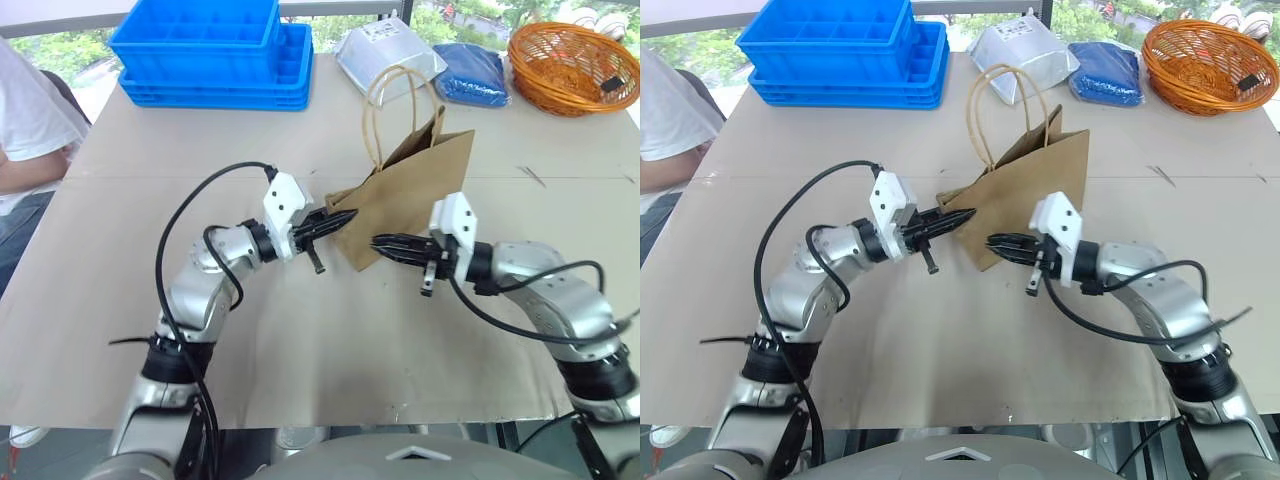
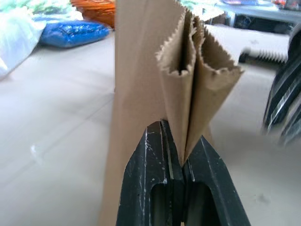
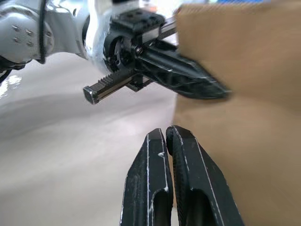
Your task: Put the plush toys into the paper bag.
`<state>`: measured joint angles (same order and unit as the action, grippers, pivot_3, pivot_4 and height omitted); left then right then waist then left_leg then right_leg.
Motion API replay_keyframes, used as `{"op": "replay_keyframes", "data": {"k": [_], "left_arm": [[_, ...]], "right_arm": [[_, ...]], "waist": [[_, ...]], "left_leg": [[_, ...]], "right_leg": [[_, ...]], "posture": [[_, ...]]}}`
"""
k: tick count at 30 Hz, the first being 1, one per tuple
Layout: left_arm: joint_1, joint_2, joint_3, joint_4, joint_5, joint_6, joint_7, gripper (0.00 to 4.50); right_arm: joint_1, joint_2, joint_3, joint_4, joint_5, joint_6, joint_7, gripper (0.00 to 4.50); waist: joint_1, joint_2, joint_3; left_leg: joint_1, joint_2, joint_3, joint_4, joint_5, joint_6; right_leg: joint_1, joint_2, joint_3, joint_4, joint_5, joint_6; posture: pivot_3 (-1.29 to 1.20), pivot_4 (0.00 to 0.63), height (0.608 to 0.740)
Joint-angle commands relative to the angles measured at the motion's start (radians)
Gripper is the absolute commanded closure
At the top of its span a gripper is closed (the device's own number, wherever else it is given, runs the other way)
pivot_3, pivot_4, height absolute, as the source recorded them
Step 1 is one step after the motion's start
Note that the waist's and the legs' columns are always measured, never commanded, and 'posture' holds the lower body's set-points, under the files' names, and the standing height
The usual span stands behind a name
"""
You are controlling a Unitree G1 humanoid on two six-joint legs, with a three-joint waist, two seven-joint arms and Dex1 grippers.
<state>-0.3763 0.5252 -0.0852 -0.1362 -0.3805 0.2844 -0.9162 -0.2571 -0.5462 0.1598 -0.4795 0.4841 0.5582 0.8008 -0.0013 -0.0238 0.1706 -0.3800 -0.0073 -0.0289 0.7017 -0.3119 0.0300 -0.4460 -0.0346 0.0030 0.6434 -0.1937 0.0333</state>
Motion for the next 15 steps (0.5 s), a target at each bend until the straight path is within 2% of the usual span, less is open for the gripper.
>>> {"op": "replay_keyframes", "data": {"k": [1, 2, 4, 5, 10, 14, 15], "left_arm": [[-0.068, 0.096, 0.057, 0.126, -0.065, -0.116, -0.265, 4.50], [-0.083, 0.115, 0.063, 0.161, -0.080, -0.136, -0.328, 4.50], [-0.109, 0.133, 0.069, 0.214, -0.098, -0.153, -0.403, 4.50], [-0.125, 0.147, 0.066, 0.247, -0.095, -0.170, -0.449, 4.50], [-0.183, 0.197, 0.043, 0.357, -0.070, -0.217, -0.635, 4.50], [-0.237, 0.208, 0.040, 0.448, -0.048, -0.210, -0.664, 4.50], [-0.249, 0.216, 0.053, 0.459, -0.062, -0.173, -0.661, 4.15]], "right_arm": [[0.099, -0.069, -0.152, -0.100, 0.049, 0.033, -0.024, 3.99], [0.133, -0.087, -0.183, -0.115, 0.055, 0.035, -0.024, 3.75], [0.176, -0.102, -0.224, -0.132, 0.058, 0.035, -0.042, 2.77], [0.201, -0.106, -0.248, -0.145, 0.068, 0.043, -0.054, 2.45], [0.301, -0.129, -0.297, -0.239, 0.137, 0.089, -0.055, 0.02], [0.353, -0.143, -0.319, -0.282, 0.156, 0.074, -0.050, 0.02], [0.371, -0.148, -0.333, -0.291, 0.155, 0.064, -0.044, 0.00]], "waist": [[0.000, 0.000, 0.000], [0.000, 0.000, 0.000], [-0.003, 0.000, 0.000], [-0.004, 0.000, 0.000], [-0.008, 0.000, 0.000], [-0.010, 0.000, 0.000], [-0.010, 0.000, 0.000]], "left_leg": [[0.000, 0.000, 0.000, 0.000, 0.000, 0.000], [0.000, 0.000, 0.000, 0.000, 0.000, 0.000], [0.000, 0.000, 0.001, 0.000, -0.002, 0.003], [0.000, 0.000, 0.001, 0.000, -0.002, 0.004], [0.000, 0.000, 0.001, 0.000, -0.002, 0.004], [0.001, 0.000, 0.000, 0.000, -0.002, 0.005], [0.001, 0.000, 0.001, 0.000, -0.002, 0.005]], "right_leg": [[0.000, 0.000, 0.000, 0.000, 0.000, 0.000], [0.000, 0.000, 0.000, 0.000, 0.000, 0.000], [0.000, 0.001, 0.000, -0.001, 0.000, 0.000], [0.000, 0.001, 0.000, -0.001, 0.000, 0.000], [0.001, 0.002, 0.000, 0.000, 0.000, 0.000], [0.001, 0.002, 0.000, 0.000, 0.000, 0.000], [0.001, 0.002, 0.000, 0.000, 0.000, 0.000]], "posture": [[0.00, 0.150, 0.740], [0.00, 0.150, 0.740], [0.00, 0.150, 0.740], [0.00, 0.150, 0.740], [0.00, 0.150, 0.740], [0.00, 0.150, 0.740], [0.00, 0.150, 0.740]]}}
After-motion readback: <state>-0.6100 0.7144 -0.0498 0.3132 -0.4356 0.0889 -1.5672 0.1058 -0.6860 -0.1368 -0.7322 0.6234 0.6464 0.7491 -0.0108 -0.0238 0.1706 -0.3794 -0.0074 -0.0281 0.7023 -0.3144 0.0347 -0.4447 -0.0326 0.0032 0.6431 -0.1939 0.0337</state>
